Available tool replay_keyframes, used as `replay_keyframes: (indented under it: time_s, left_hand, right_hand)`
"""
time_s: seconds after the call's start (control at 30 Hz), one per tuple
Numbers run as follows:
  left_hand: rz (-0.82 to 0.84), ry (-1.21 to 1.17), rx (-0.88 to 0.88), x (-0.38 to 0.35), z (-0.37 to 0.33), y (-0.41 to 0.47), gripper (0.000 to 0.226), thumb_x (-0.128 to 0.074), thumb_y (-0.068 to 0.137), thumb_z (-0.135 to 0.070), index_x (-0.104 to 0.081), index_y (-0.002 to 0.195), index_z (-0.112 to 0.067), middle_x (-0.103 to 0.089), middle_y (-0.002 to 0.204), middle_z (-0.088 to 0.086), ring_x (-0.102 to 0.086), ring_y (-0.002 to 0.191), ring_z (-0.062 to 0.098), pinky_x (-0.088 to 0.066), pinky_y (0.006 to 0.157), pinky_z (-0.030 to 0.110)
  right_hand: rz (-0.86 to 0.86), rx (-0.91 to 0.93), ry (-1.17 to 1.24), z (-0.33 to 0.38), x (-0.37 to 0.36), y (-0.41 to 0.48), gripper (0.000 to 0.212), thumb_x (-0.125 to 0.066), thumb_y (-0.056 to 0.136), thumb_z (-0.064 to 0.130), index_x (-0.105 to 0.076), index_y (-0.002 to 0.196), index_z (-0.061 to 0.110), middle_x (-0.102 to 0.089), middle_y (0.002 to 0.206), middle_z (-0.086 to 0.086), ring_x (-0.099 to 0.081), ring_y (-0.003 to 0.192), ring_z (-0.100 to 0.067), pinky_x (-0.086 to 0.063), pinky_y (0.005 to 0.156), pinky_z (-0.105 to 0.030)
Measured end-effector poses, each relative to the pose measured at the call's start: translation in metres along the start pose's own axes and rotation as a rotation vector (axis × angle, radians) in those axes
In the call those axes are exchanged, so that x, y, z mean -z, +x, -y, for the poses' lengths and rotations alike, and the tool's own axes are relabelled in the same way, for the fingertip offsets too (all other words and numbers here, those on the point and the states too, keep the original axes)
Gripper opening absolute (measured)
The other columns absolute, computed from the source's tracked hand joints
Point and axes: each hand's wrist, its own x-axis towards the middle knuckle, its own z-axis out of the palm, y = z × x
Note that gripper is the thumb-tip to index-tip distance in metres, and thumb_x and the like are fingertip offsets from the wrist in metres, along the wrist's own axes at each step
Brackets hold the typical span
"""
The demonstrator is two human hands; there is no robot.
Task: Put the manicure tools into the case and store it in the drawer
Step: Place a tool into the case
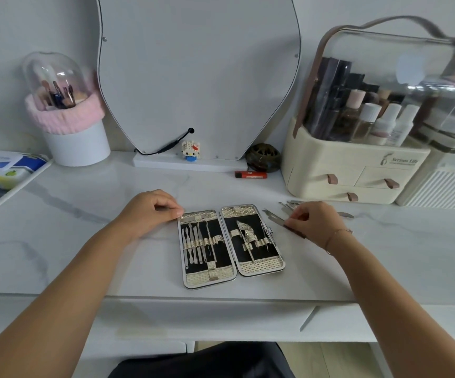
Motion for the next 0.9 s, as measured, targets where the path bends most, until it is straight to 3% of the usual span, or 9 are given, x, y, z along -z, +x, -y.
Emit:
replay_keyframes:
  time_s: [0.1, 0.23, 0.4, 0.53, 0.73, 0.8, 0.9]
  left_hand:
    - [-0.004, 0.007, 0.004, 0.0, 0.001, 0.001, 0.029, -0.077, 0.073, -0.016, -0.071, 0.063, -0.043, -0.066, 0.09, -0.007, -0.059, 0.079, -0.005, -0.037, 0.074, -0.001]
    - [0.002, 0.011, 0.017, 0.0, -0.001, -0.001, 0.02, -0.076, 0.074, -0.017, -0.071, 0.069, -0.036, -0.066, 0.093, -0.005, -0.058, 0.08, -0.008, -0.036, 0.075, 0.001]
    - [-0.003, 0.014, 0.019, 0.0, -0.001, 0.0, 0.028, -0.077, 0.074, -0.017, -0.071, 0.063, -0.043, -0.065, 0.091, -0.008, -0.058, 0.08, -0.009, -0.036, 0.075, 0.0]
    - [0.003, 0.016, 0.026, 0.0, -0.002, -0.001, 0.018, -0.076, 0.074, -0.016, -0.071, 0.071, -0.033, -0.065, 0.093, -0.004, -0.057, 0.078, -0.01, -0.035, 0.073, -0.002]
    - [0.004, 0.015, 0.02, 0.0, -0.004, -0.002, 0.018, -0.075, 0.075, -0.015, -0.07, 0.071, -0.032, -0.065, 0.093, -0.003, -0.059, 0.085, 0.003, -0.036, 0.075, 0.0]
    - [0.005, 0.017, 0.021, 0.0, -0.004, -0.002, 0.02, -0.075, 0.075, -0.016, -0.071, 0.069, -0.035, -0.065, 0.092, -0.005, -0.059, 0.084, 0.002, -0.037, 0.075, 0.001]
    - [0.002, 0.017, 0.016, 0.001, -0.003, -0.001, 0.027, -0.076, 0.074, -0.016, -0.071, 0.063, -0.04, -0.064, 0.089, -0.008, -0.059, 0.079, -0.004, -0.037, 0.074, 0.001]
  right_hand:
    - [0.026, 0.0, -0.026, 0.005, -0.001, -0.002, 0.014, -0.07, 0.079, 0.03, -0.068, 0.072, 0.018, -0.063, 0.07, 0.002, -0.056, 0.07, -0.014, -0.04, 0.065, -0.023]
    - [0.06, -0.013, -0.045, 0.008, 0.001, -0.005, 0.017, -0.072, 0.076, 0.034, -0.062, 0.071, 0.021, -0.059, 0.061, 0.007, -0.051, 0.06, -0.006, -0.038, 0.055, -0.022]
    - [0.081, -0.067, -0.037, 0.009, 0.001, -0.002, 0.019, -0.073, 0.077, 0.027, -0.07, 0.069, 0.01, -0.06, 0.056, 0.003, -0.052, 0.056, -0.011, -0.047, 0.064, -0.028]
    - [0.096, -0.085, -0.057, 0.013, 0.001, -0.002, 0.02, -0.071, 0.078, 0.024, -0.069, 0.067, 0.008, -0.057, 0.052, 0.001, -0.051, 0.055, -0.013, -0.046, 0.062, -0.027]
    - [0.13, -0.072, -0.154, 0.017, 0.001, -0.003, 0.029, -0.064, 0.083, 0.026, -0.068, 0.078, -0.002, -0.062, 0.068, -0.012, -0.057, 0.068, -0.024, -0.049, 0.068, -0.033]
    - [0.137, -0.052, -0.223, 0.018, 0.0, -0.003, 0.03, -0.059, 0.085, 0.026, -0.065, 0.077, -0.003, -0.065, 0.077, -0.015, -0.059, 0.075, -0.027, -0.048, 0.069, -0.035]
    - [0.095, 0.0, -0.144, 0.016, -0.001, -0.002, 0.022, -0.058, 0.085, 0.018, -0.062, 0.072, 0.001, -0.062, 0.071, -0.01, -0.054, 0.067, -0.021, -0.043, 0.064, -0.031]
